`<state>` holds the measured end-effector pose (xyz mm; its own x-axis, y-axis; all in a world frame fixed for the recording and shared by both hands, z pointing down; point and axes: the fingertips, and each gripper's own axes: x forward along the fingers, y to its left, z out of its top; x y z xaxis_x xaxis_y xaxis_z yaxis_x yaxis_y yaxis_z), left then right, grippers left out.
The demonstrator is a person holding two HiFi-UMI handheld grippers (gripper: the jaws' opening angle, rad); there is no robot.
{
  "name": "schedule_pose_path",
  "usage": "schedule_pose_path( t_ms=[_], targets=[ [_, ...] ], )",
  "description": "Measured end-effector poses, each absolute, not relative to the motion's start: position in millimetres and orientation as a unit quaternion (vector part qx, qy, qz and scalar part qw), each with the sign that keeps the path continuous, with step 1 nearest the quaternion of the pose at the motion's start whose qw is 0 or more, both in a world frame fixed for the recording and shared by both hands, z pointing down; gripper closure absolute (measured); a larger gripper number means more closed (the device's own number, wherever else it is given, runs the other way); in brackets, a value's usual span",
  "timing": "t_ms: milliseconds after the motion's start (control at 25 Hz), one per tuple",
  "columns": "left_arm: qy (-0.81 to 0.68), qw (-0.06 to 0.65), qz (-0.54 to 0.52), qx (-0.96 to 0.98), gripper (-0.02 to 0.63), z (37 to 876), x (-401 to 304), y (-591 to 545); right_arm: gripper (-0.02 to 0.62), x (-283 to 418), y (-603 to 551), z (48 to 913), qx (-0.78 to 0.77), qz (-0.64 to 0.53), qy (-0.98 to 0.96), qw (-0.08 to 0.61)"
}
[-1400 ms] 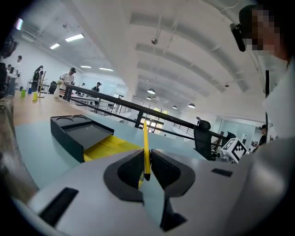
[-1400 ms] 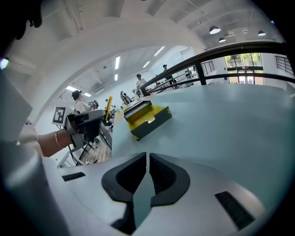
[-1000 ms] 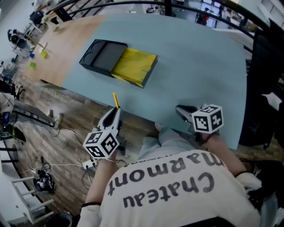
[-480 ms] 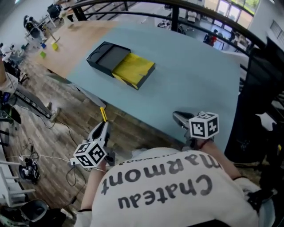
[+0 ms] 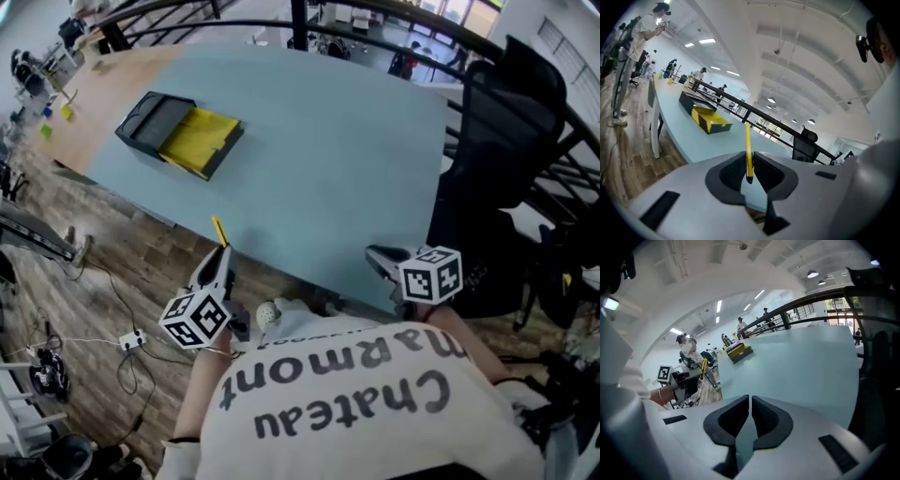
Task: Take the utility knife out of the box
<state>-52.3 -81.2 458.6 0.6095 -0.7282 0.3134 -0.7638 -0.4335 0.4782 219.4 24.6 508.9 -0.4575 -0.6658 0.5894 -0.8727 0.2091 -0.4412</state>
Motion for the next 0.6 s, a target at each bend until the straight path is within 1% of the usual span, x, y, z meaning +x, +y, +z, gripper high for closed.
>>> schedule_pose_path(
  t_ms=[80, 200, 440, 600],
  targets=[
    [-0.429, 0.285, 0.036, 0.856, 0.555, 456.3, -24.1, -67.4, 0.551, 239.1, 36.2, 511.6, 0.505, 0.384, -0.763, 0.124],
    [-0.427, 0.280, 0.054, 0.858, 0.555, 459.0, -8.3, -39.3, 0.551, 245.0, 48.8, 513.7, 0.492, 0.385, -0.771, 0.124],
    [-0.470, 0.289, 0.074, 0.830, 0.555, 470.8, -31.7, 10.4, 0.551, 237.0, 59.6, 514.8, 0.461, 0.360, -0.800, 0.134],
    [-0.493, 0.278, 0.072, 0.821, 0.555, 463.8, -46.7, 30.4, 0.552, 232.5, 61.5, 519.0, 0.449, 0.358, -0.808, 0.130]
  ],
)
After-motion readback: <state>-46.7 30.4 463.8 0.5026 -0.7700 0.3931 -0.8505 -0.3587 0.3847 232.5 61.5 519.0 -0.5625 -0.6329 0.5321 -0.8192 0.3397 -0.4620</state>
